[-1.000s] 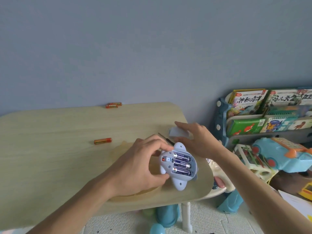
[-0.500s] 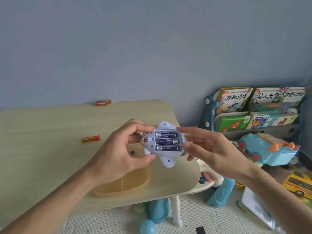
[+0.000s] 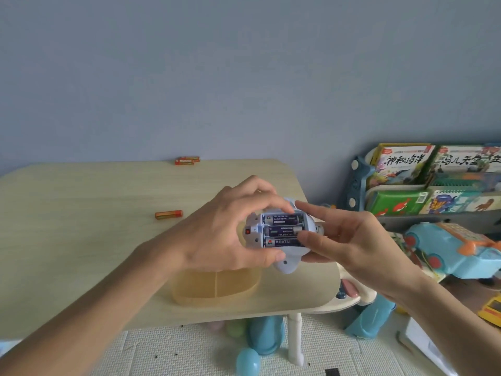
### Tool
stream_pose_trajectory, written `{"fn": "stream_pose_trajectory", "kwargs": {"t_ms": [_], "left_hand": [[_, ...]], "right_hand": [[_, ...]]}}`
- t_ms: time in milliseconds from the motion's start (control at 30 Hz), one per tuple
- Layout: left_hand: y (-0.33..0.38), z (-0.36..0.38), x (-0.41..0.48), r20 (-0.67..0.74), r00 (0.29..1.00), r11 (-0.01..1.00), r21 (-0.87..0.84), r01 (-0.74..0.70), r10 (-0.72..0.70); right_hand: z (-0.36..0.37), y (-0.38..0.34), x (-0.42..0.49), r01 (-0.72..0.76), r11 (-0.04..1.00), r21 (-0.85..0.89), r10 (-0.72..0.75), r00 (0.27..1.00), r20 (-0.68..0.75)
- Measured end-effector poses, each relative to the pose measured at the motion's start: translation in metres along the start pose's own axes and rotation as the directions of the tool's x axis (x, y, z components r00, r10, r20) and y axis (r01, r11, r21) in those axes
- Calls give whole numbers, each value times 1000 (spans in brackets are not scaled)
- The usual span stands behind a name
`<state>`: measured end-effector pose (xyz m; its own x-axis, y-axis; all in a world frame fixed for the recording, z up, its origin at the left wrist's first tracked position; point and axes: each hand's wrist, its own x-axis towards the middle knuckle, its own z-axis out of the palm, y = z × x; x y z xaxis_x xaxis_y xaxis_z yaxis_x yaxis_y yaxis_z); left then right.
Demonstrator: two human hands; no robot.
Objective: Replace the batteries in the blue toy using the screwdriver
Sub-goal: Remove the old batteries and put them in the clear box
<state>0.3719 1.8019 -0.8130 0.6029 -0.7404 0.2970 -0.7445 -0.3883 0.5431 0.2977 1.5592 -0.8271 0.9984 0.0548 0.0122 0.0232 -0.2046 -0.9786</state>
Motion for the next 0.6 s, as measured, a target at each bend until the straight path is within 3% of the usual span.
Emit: {"fn": "stream_pose_trajectory", "kwargs": {"t_ms": [267,600], "left_hand": [[11,8,7,48,998,977,207,-53,44],[9,4,15,-10,995,979,180,-93,96]], "right_hand": [[3,-7,-2,4,989,-148,-5,1000,-8],[14,-24,-4,93,965,-245,-99,995,-9]]}}
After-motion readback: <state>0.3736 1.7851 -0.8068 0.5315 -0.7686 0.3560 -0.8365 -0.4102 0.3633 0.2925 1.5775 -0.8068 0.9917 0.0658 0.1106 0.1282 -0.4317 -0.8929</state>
